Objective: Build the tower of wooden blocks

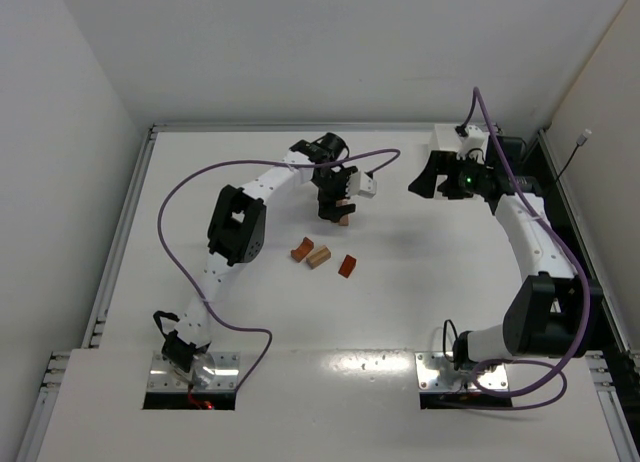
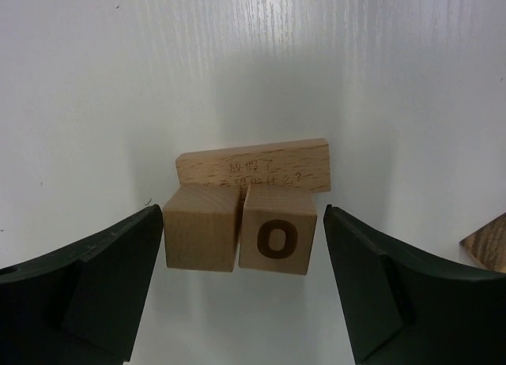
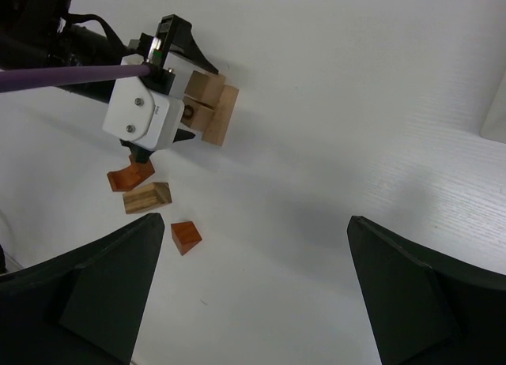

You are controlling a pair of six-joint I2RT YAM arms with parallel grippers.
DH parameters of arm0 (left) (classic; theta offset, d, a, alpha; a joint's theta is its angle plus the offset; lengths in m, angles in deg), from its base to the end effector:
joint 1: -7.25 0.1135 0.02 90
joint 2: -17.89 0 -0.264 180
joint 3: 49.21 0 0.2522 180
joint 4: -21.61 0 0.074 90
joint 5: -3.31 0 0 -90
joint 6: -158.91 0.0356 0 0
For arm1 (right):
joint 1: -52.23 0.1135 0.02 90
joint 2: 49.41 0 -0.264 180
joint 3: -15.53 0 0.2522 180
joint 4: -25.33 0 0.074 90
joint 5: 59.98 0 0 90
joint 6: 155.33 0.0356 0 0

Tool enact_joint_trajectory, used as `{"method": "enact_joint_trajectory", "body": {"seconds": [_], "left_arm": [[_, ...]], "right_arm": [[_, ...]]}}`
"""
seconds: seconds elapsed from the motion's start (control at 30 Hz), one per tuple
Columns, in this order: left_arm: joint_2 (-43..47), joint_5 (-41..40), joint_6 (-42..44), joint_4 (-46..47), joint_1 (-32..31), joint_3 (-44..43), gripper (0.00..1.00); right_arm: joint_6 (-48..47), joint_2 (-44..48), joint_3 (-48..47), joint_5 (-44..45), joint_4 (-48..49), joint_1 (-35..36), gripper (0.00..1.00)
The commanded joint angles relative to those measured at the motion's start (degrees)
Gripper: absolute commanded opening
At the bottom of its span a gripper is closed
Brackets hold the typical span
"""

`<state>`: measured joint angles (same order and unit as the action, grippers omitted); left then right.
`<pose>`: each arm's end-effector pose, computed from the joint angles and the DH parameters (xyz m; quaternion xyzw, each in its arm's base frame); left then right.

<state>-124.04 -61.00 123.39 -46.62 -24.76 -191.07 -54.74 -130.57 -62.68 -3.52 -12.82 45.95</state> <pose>0.4321 -0.2883 0.1774 0.6865 0.6688 -0.1784 0.2226 0.3097 -0.0143 0.2932 0.0097 0.8797 0.2774 0.3861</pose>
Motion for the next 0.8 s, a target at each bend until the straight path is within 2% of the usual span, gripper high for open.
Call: {"method": "enact_joint_trajectory", "body": {"seconds": [0.0, 0.13, 0.37, 0.63, 0.77], "left_arm": [[0.16, 1.64, -0.42, 1.04, -0.51, -0.4, 0.8], [0.78, 2.25, -0.95, 1.74, -0.51, -0.4, 0.84], [6.39, 3.84, -5.6, 6.56, 0.01, 2.31, 0.99], [20.09, 3.32, -18.86, 11.06, 3.09, 4.43, 0.99], [23.01, 0.61, -21.25, 10.8, 4.94, 5.04, 0.99]], "right_arm": [[0.31, -0.13, 0.46, -1.62, 2.76, -0.31, 1.0], [0.31, -0.13, 0.98, -1.62, 2.76, -0.31, 1.0], [-0.47, 0.39, 1.52, -2.15, 2.76, 0.21, 1.0], [-5.57, -0.92, 0.99, -3.46, 2.15, 1.36, 1.0], [-8.3, -3.46, -1.55, -3.46, 2.15, 3.64, 1.0]]}}
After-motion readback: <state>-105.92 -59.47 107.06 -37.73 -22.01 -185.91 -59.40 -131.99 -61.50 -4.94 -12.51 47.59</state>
